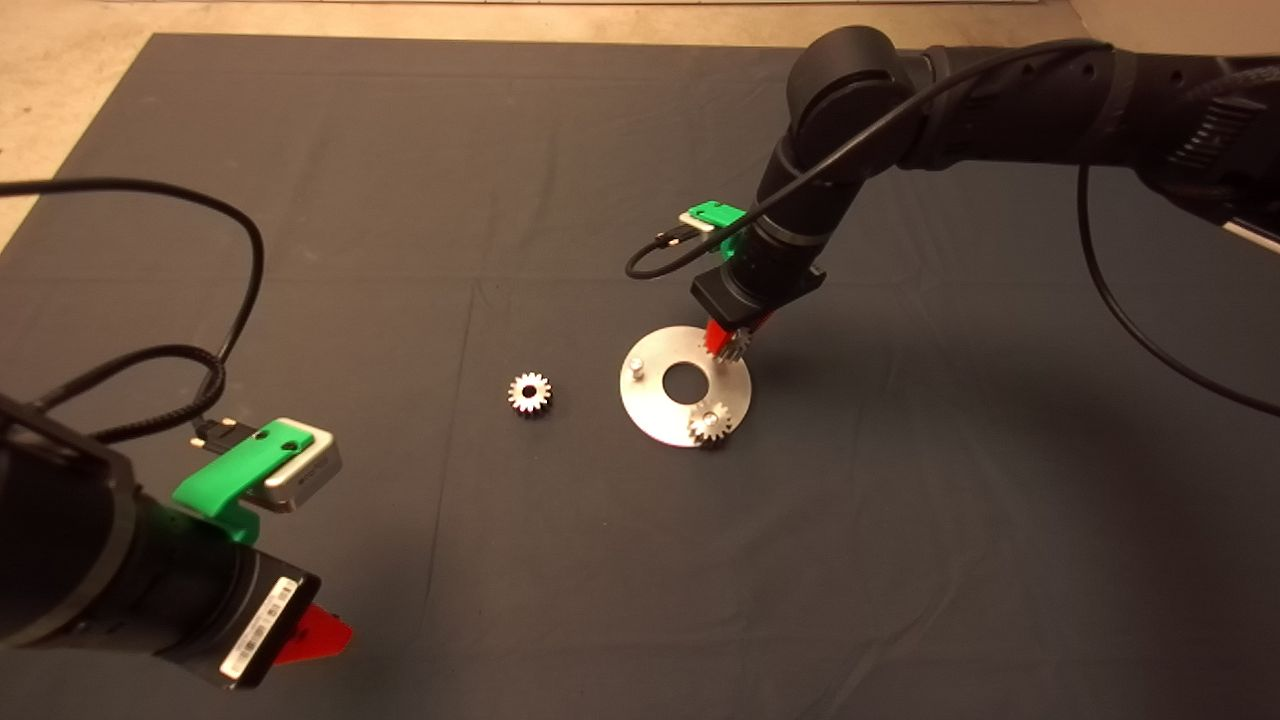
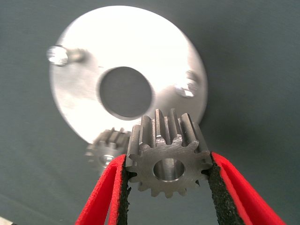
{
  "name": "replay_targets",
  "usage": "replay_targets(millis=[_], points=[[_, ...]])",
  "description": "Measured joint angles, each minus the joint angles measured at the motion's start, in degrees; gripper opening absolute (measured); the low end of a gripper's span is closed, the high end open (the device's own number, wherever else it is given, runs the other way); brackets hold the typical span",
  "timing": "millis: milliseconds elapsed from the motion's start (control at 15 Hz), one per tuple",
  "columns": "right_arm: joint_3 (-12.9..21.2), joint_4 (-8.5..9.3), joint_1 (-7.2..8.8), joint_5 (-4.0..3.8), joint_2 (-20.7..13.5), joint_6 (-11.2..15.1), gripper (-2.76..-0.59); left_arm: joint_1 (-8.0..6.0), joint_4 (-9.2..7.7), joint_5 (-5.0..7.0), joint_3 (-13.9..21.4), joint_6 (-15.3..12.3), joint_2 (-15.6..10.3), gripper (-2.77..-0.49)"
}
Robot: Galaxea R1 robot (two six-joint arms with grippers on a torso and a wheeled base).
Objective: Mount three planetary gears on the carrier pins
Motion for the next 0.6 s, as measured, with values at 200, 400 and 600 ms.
replay_targets(millis=[200, 400, 600], points=[[-1.1, 0.01, 0.0, -0.11, -0.3, 0.0, -2.34, 0.0, 0.0, 0.0, 0.0, 0.0, 0.0, -1.37], [-2.7, 0.01, 0.0, -0.11, 0.0, 0.0, -2.34, 0.0, 0.0, 0.02, 0.0, 0.0, 0.0, -1.37], [-5.3, 0.0, 0.0, -0.38, 1.6, -0.1, -2.34, 0.0, 0.0, 0.0, 0.0, 0.0, 0.0, -1.37]])
